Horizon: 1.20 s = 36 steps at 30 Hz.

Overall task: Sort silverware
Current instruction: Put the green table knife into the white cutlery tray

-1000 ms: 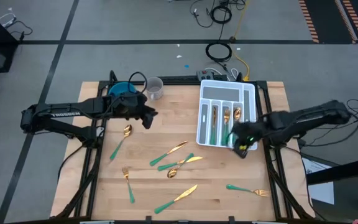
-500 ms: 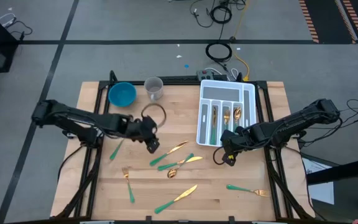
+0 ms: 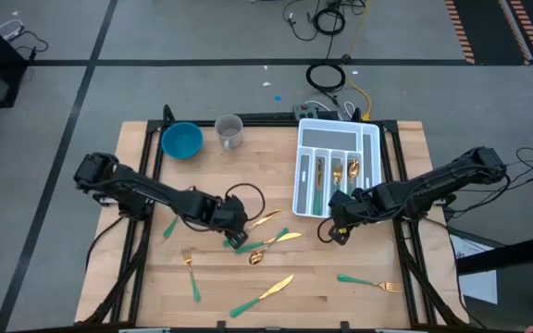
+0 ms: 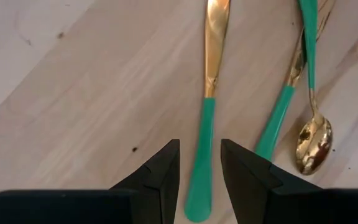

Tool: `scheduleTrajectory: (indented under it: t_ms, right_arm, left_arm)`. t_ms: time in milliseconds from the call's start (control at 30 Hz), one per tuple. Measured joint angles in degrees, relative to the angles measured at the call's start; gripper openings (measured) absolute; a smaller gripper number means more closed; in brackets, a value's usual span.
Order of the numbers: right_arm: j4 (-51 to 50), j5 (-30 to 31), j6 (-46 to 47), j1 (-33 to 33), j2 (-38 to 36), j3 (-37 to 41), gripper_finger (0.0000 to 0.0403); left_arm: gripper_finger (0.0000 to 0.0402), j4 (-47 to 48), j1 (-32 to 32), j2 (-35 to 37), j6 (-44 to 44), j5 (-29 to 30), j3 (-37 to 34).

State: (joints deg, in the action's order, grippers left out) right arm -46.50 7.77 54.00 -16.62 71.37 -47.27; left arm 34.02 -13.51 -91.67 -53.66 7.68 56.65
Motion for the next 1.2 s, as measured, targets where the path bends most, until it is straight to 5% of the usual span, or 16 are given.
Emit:
scheduleTrajectory:
  t_ms: [633,1200]
  right_arm:
    - [1.05,-0.59,-5.62,-1.58,0.00,0.00,0.0070]
    - [1.77,-1.92,-5.18,-2.25,0.00,0.00,0.0146]
  left_arm:
    - [0.0123,14.68,-0.62,-15.31,6.84,-3.14,16.23]
    - [0.0123,15.95,1.10,-17.73,11.02,-7.45,16.87]
